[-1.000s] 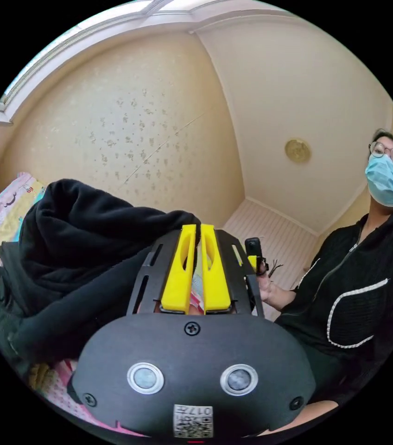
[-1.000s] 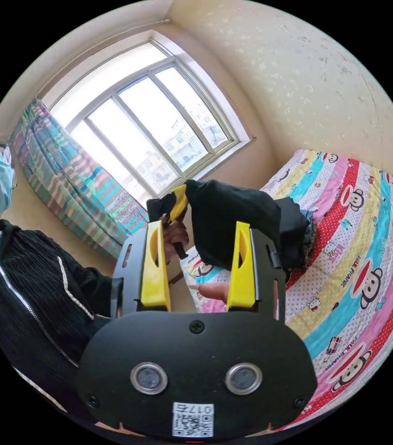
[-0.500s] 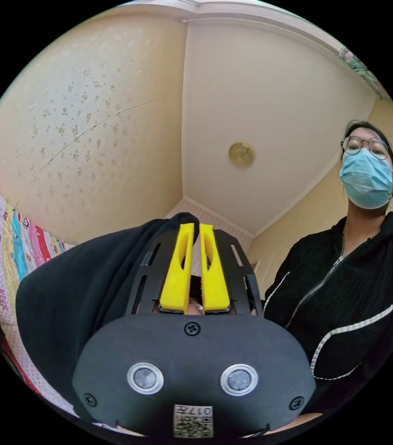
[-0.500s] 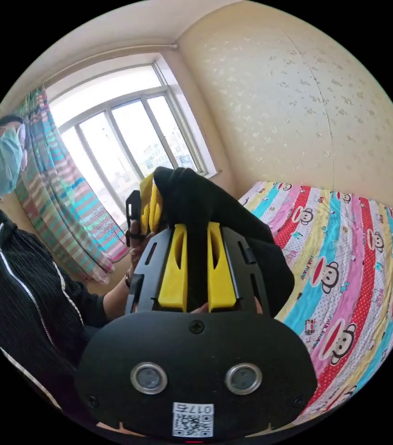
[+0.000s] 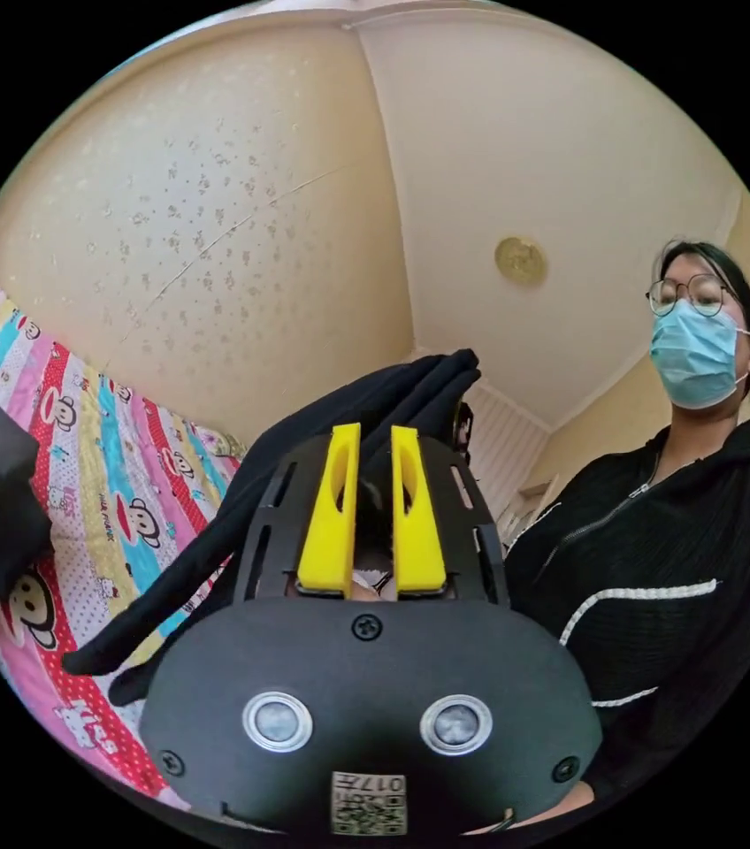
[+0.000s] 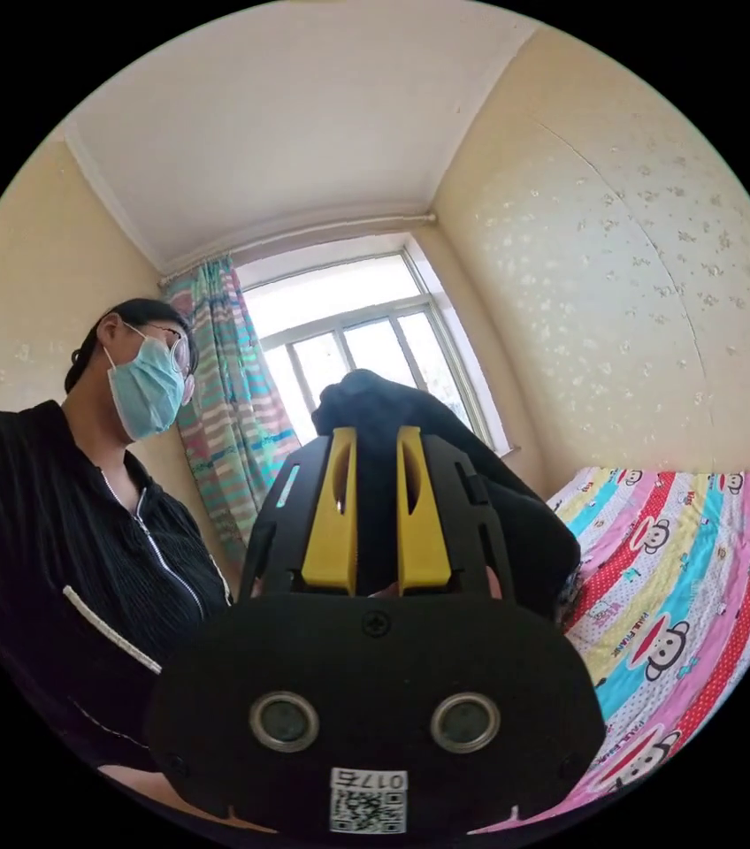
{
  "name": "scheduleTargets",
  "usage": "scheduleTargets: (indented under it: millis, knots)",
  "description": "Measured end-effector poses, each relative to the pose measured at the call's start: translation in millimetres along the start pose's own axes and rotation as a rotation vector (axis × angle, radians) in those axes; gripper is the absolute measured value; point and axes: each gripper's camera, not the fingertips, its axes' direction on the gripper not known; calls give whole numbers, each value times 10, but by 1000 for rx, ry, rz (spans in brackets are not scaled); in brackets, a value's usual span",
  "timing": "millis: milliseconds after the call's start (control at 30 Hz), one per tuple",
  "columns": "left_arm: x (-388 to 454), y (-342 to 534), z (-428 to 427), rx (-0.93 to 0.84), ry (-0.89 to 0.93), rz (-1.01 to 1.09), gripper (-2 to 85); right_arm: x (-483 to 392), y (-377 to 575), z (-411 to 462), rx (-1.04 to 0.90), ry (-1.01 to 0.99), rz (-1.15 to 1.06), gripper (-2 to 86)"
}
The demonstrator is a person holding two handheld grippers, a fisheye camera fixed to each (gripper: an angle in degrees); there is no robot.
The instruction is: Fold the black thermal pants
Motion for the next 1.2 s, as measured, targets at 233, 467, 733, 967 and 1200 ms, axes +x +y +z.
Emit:
scheduleTargets:
  millis: [233, 467, 733, 967, 1200]
  knots:
    - [-250, 735, 748, 57, 198, -141, 135, -229, -771, -966, 189, -74, -65, 76]
    - [276, 1026, 1535, 75, -102, 243, 187, -313, -1143, -1620, 245, -94, -130, 77]
    - [-245, 950, 2916, -138, 309, 215, 62, -232, -1324, -2004, 229, -63, -82, 90]
    - [-521, 897, 3101, 74, 379, 183, 48, 289, -1073, -2258, 149, -31, 202, 105]
    - [-669, 876, 3613, -204, 202, 324, 47, 177, -848, -2020, -156, 293, 203, 140]
